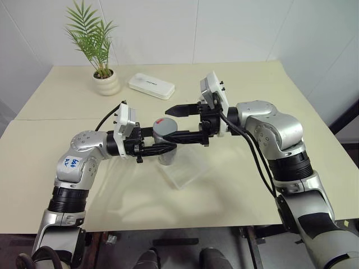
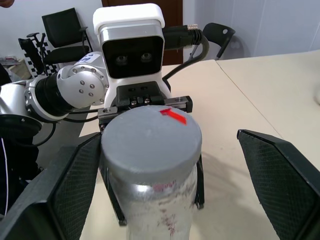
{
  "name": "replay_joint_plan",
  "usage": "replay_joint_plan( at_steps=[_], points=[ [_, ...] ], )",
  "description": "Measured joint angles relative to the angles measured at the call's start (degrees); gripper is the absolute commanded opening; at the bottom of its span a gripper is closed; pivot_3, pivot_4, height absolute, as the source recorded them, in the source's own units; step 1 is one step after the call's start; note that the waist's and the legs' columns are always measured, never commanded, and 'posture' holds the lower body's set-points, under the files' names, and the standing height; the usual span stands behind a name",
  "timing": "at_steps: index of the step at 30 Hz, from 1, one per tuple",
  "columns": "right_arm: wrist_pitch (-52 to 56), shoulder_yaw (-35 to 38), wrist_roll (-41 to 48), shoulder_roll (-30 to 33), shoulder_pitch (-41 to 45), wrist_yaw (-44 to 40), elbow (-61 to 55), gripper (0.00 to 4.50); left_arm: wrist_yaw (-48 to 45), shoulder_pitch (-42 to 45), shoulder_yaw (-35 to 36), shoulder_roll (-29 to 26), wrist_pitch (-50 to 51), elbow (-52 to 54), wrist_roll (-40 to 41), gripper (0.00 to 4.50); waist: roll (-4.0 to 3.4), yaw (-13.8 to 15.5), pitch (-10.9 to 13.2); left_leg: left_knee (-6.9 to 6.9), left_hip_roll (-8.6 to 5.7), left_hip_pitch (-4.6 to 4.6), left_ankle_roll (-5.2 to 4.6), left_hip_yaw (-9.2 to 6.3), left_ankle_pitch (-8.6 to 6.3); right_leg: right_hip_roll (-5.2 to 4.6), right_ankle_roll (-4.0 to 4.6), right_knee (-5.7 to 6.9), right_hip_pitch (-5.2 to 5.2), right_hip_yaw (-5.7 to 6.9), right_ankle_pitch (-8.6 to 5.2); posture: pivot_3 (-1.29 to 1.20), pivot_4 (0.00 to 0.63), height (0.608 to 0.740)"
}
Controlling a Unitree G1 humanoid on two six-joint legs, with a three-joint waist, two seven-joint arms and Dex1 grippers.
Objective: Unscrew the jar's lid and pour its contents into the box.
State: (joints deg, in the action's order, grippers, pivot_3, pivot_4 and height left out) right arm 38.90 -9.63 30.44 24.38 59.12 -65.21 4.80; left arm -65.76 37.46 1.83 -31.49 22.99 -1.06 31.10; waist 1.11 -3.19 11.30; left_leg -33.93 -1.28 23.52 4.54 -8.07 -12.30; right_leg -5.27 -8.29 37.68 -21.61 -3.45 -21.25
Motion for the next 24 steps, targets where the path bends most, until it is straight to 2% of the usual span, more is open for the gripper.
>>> replay_joint_plan(
  at_steps=[15,24],
  points=[
    [2.3,1.1,1.3,1.1,-1.5,-0.2,-0.9,4.48,-0.2,0.0,0.1,-0.1,0.0,0.2,0.1,2.05,0.00,0.0,0.0,0.00,0.00,0.00,0.00,0.00,0.00,0.00,0.00,0.00,0.00,0.00,0.00,0.00,0.150,0.740],
    [3.9,1.2,2.0,-1.0,-1.5,1.1,-1.9,4.48,-0.7,0.0,0.6,-0.3,0.0,0.6,0.5,2.05,0.00,0.1,0.0,0.00,0.00,0.00,0.00,0.00,0.00,-0.01,0.00,0.00,0.00,0.00,0.00,0.00,0.150,0.740]
  ],
)
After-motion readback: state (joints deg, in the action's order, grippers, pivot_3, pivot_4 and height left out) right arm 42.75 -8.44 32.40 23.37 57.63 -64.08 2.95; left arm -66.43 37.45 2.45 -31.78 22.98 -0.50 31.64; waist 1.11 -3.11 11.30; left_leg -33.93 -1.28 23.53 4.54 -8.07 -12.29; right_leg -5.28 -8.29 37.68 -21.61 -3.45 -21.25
